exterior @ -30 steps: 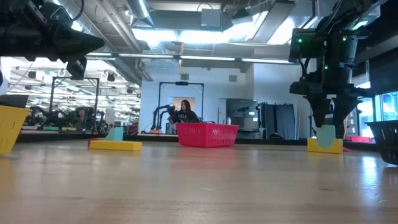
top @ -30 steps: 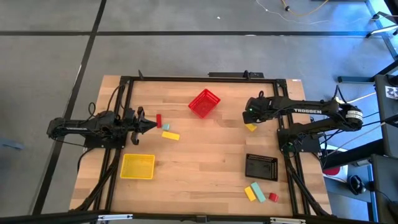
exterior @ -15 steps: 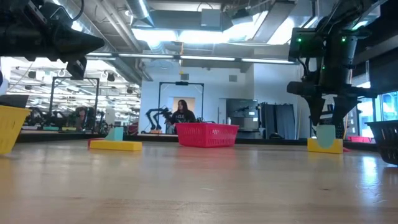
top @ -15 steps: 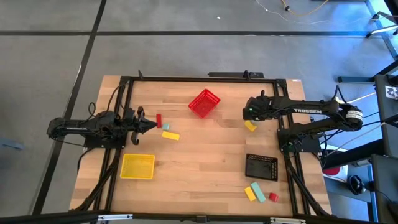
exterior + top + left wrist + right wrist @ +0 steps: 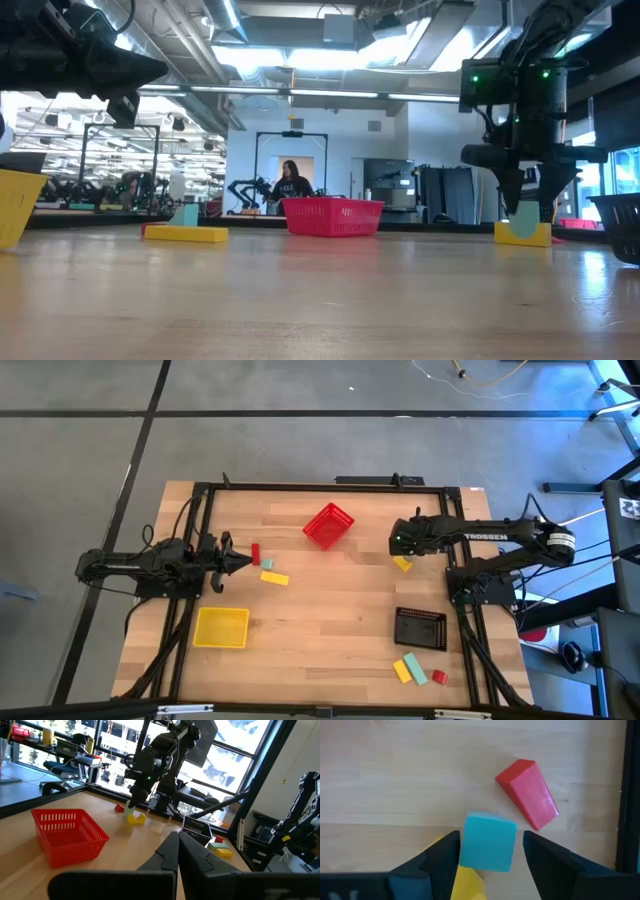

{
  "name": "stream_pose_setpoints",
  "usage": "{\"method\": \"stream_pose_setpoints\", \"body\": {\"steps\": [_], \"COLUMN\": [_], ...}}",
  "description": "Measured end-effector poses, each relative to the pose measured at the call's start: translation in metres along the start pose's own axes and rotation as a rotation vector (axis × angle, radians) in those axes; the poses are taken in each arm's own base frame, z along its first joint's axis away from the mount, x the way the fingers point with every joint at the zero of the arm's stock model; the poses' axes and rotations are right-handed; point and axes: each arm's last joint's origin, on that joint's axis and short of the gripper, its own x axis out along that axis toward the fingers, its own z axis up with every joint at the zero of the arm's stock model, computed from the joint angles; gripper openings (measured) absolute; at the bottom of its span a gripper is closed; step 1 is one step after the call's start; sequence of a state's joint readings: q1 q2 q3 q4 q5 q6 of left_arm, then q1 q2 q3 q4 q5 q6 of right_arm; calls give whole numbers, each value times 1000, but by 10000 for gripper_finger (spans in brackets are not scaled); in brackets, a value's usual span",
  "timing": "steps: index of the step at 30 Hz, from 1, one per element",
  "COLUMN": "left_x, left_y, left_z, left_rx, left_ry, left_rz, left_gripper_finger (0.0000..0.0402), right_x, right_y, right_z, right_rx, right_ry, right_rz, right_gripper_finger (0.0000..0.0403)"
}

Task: Sort & place blocks by color
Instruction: Put the top right light blue block into the black bin

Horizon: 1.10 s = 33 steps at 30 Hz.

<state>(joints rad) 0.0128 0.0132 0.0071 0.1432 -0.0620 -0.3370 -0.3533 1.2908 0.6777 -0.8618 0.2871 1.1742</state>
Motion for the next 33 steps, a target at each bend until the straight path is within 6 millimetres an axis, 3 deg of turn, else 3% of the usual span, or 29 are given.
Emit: {"method": "stream_pose_setpoints", "body": {"steps": [10,19,22,27,33], "left_x": [0,0,0,0,0], "left_y": [0,0,0,0,0], "left_z": [0,0,0,0,0], "left_rx": [0,0,0,0,0], "left_ry": [0,0,0,0,0], "left_rz": [0,0,0,0,0], "left_gripper_finger": [0,0,0,0,0], "right_x": [4,3,1,-23,-72], "right_y": [5,3,1,-7,-23], "right_z": [1,1,0,5,11], "right_rx": [6,-9,-55,-139,-234], "right_ry": [-14,-9,-2,-21,-175], "right_rz": [15,-3,-4,23,268], "right_gripper_finger": [216,138,136,136,136]}}
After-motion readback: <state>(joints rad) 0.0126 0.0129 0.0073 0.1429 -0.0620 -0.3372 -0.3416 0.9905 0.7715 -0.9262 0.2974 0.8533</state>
